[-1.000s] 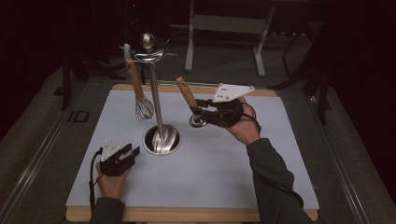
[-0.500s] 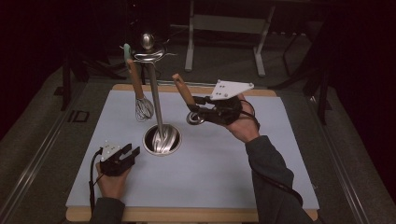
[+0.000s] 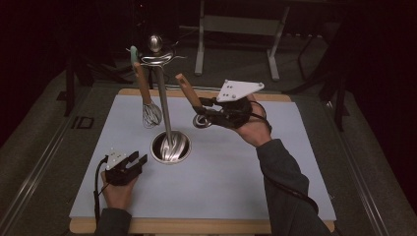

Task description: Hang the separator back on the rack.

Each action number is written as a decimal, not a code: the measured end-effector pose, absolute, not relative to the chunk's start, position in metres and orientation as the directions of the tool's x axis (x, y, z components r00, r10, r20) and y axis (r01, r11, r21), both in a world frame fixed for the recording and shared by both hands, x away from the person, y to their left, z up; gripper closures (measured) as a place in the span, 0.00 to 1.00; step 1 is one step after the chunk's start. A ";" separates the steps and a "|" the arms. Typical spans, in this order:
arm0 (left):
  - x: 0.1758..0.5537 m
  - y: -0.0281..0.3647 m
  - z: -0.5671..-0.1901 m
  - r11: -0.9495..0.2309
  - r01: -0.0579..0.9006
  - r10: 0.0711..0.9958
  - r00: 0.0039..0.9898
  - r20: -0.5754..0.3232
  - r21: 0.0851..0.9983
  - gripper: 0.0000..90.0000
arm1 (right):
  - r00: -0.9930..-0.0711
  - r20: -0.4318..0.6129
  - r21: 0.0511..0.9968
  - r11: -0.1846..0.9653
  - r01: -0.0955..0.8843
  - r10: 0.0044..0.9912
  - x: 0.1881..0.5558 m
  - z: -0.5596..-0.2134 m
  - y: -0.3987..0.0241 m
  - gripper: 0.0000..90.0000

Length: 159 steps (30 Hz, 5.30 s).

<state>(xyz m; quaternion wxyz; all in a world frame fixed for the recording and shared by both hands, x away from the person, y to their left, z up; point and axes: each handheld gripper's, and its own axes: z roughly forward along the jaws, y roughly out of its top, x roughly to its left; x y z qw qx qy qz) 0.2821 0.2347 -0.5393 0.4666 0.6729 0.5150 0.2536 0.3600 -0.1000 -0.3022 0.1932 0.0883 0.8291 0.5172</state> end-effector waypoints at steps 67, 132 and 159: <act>0.282 0.235 -0.539 -0.033 0.454 0.930 0.341 -0.139 0.890 0.66 | -0.907 -0.240 0.890 0.452 -0.063 0.347 0.363 -0.277 -0.061 0.79; 0.282 0.235 -0.539 -0.036 0.453 0.930 0.342 -0.136 0.891 0.66 | -0.922 -0.185 0.893 0.449 -0.013 0.341 0.368 -0.293 -0.042 0.71; 0.281 0.235 -0.539 -0.035 0.452 0.930 0.341 -0.136 0.891 0.66 | -0.921 -0.154 0.906 0.423 0.013 0.358 0.368 -0.289 -0.068 0.65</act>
